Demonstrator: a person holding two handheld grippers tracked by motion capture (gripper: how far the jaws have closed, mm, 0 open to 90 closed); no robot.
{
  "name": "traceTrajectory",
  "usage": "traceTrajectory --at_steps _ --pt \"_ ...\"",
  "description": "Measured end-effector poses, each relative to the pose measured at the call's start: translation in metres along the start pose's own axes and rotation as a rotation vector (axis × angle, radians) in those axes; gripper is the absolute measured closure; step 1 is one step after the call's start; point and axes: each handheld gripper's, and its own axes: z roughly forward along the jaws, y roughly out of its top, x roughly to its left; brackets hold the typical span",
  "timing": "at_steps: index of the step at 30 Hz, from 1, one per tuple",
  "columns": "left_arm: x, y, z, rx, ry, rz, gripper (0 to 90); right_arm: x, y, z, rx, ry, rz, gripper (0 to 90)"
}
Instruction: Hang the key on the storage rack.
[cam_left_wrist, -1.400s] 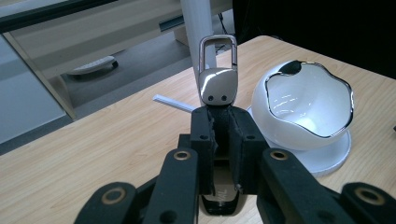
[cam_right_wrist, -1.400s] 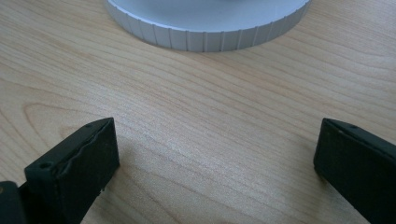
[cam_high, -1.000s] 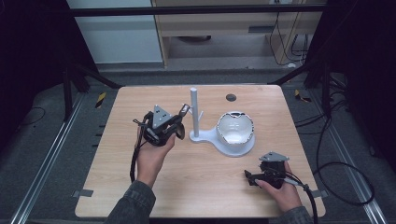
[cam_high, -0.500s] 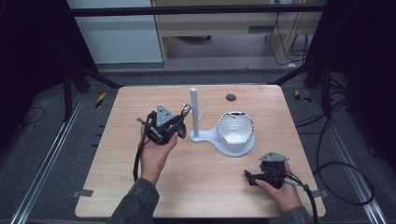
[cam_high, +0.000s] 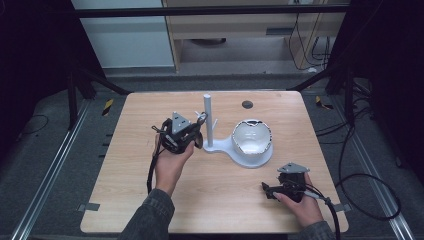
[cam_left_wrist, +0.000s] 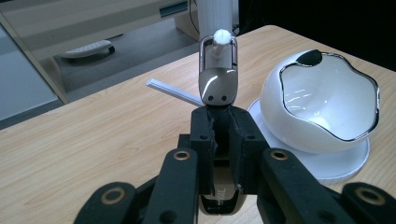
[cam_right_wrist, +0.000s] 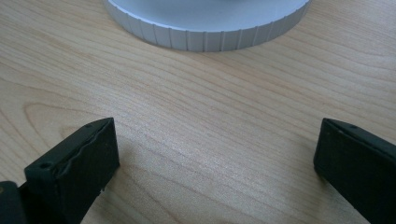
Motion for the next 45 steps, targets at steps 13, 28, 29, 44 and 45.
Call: traceTrajectory --at_steps 13,28,29,44,45 --pt "0.000 -0.002 0.008 0.022 -0.011 -0.007 80.5 0.000 0.000 0.000 0.000 0.000 0.000 0.5" --pt "-0.001 -0.004 0.015 0.022 -0.016 -0.025 80.3 0.000 0.000 0.000 0.000 0.000 0.001 0.4" --pt "-0.001 -0.004 0.015 0.023 -0.017 -0.026 80.3 0.000 0.000 0.000 0.000 0.000 0.001 0.4" --pt "0.002 -0.003 0.015 0.008 -0.004 -0.042 72.2 0.000 0.000 0.000 0.000 0.000 0.001 0.4" --pt "0.003 -0.003 0.013 0.016 -0.005 -0.042 71.2 0.000 0.000 0.000 0.000 0.000 0.001 0.4"
